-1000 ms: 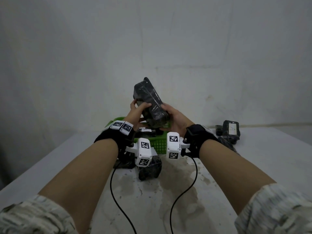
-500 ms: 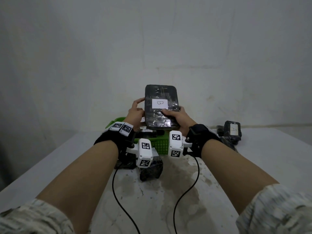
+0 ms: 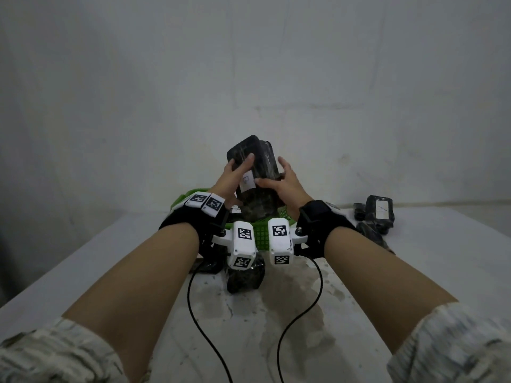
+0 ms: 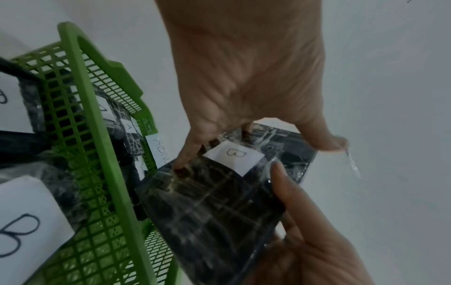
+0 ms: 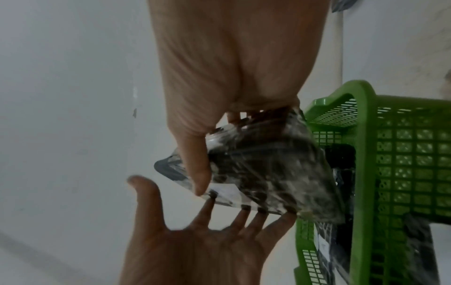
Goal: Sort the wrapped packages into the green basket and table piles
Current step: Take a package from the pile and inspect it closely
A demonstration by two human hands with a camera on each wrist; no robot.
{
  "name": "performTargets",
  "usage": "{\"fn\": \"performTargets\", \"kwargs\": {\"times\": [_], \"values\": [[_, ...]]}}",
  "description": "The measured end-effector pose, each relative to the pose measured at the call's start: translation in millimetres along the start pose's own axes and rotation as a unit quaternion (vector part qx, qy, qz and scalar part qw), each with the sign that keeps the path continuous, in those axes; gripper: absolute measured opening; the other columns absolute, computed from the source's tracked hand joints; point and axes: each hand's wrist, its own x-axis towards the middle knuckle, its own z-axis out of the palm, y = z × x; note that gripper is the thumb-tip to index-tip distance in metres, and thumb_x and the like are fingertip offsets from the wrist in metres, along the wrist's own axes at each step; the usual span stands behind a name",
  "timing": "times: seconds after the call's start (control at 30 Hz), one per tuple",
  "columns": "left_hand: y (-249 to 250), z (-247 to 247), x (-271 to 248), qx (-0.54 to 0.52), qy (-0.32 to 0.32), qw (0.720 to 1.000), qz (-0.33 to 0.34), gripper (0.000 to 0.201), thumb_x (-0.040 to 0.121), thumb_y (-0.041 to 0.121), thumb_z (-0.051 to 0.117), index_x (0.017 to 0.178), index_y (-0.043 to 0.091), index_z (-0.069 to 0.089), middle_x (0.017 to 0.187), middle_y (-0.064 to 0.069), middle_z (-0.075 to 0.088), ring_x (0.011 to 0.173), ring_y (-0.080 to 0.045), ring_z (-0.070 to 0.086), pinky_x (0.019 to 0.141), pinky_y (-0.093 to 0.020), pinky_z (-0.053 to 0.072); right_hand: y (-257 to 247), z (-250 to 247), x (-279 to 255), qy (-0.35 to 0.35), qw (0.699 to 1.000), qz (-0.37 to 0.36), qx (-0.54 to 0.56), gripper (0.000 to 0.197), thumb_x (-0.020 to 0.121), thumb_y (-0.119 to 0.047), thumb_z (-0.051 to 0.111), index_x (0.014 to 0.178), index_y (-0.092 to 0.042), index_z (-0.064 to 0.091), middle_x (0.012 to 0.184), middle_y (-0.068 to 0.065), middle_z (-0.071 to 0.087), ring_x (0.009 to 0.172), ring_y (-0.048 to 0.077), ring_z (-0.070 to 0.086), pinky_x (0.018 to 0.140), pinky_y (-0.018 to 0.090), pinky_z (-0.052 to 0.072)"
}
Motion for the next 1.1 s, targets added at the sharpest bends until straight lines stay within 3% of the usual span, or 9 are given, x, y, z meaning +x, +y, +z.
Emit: {"fn": "performTargets", "kwargs": {"times": [0.07,0.17,0.3,0.5,0.73,0.83,0.93,1.0,1.1], "values": [[0.3,3.3,-0.8,0.006,-0.012,1.000,0.006,0.049,0.091,0.033,0.058,0.134,0.019,0.039,0.110,0.000,0.060,0.092,-0.017,0.061,0.062,-0.030,0.056,-0.3,0.9,-0.1,-0.032,0.999,0.004,-0.015,0.085,0.055,-0.041,0.085,0.131,-0.034,0.048,0.132,0.013,0.049,0.110,0.029,0.061,0.093,0.045,0.053],[-1.7,1.5,-1.1,-0.001,-0.021,1.000,-0.011,0.067,0.085,0.034,0.066,0.141,0.028,0.030,0.118,-0.007,0.056,0.104,-0.029,0.059,0.070,-0.041,0.055,-6.3,-3.1,-5.1,-0.085,0.995,0.019,0.049,0.053,0.087,-0.027,0.065,0.135,-0.033,0.043,0.125,0.016,0.058,0.112,0.033,0.061,0.097,0.050,0.049],[-4.2,-1.0,-5.2,-0.028,-0.036,0.999,-0.028,0.069,0.081,0.042,0.066,0.140,0.032,0.031,0.113,-0.009,0.056,0.104,-0.033,0.059,0.072,-0.048,0.055,-9.3,-6.6,-7.4,-0.097,0.989,0.030,0.103,0.031,0.098,-0.027,0.048,0.128,-0.033,0.044,0.112,0.001,0.058,0.110,0.027,0.058,0.100,0.051,0.046],[-7.9,1.6,-4.0,-0.060,0.003,0.997,-0.047,0.061,0.086,0.036,0.063,0.135,0.025,0.028,0.105,-0.007,0.056,0.088,-0.026,0.061,0.068,-0.047,0.054,-0.9,-7.0,-9.9,-0.094,0.995,0.004,0.042,0.035,0.094,-0.023,0.057,0.127,-0.033,0.051,0.113,0.002,0.064,0.102,0.017,0.063,0.092,0.038,0.053],[-6.4,-5.4,-3.6,-0.082,0.019,0.996,-0.044,0.059,0.086,0.037,0.062,0.134,0.029,0.028,0.106,-0.008,0.057,0.090,-0.028,0.061,0.078,-0.051,0.053,5.4,-15.8,-9.7,-0.165,0.984,0.049,0.040,0.061,0.087,0.000,0.058,0.138,-0.029,0.045,0.134,0.005,0.054,0.117,0.026,0.053,0.094,0.053,0.048],[-7.5,-5.6,-6.4,-0.085,-0.006,0.995,-0.048,0.077,0.083,0.045,0.064,0.143,0.034,0.017,0.130,-0.013,0.048,0.112,-0.035,0.056,0.076,-0.053,0.054,2.7,-14.6,-12.5,-0.105,0.992,0.062,0.020,0.043,0.090,-0.026,0.062,0.132,-0.025,0.052,0.128,0.006,0.058,0.117,0.029,0.054,0.095,0.054,0.048],[-10.3,-5.8,-7.5,-0.097,-0.046,0.993,-0.039,0.081,0.085,0.035,0.064,0.144,0.046,0.009,0.138,-0.005,0.031,0.120,-0.041,0.048,0.076,-0.053,0.054,0.5,-15.0,-13.0,-0.070,0.995,0.068,-0.018,0.053,0.093,-0.059,0.039,0.132,-0.025,0.051,0.124,0.005,0.060,0.115,0.027,0.056,0.091,0.044,0.051],[-12.4,-6.6,-6.3,-0.109,-0.068,0.991,-0.022,0.077,0.088,0.026,0.063,0.142,0.047,0.013,0.136,-0.008,0.036,0.112,-0.041,0.054,0.081,-0.056,0.052,1.5,-17.4,-10.8,-0.071,0.994,0.073,-0.023,0.064,0.093,-0.064,0.026,0.136,-0.023,0.049,0.121,0.009,0.061,0.110,0.025,0.058,0.078,0.035,0.051],[-13.1,-10.5,-4.3,-0.147,-0.062,0.987,-0.012,0.060,0.093,0.025,0.055,0.143,0.033,0.023,0.121,-0.012,0.047,0.102,-0.034,0.057,0.078,-0.055,0.054,3.2,-20.6,-9.2,-0.071,0.995,0.061,-0.015,0.060,0.091,-0.059,0.042,0.136,-0.020,0.050,0.126,0.008,0.060,0.116,0.023,0.057,0.091,0.038,0.051]]}}
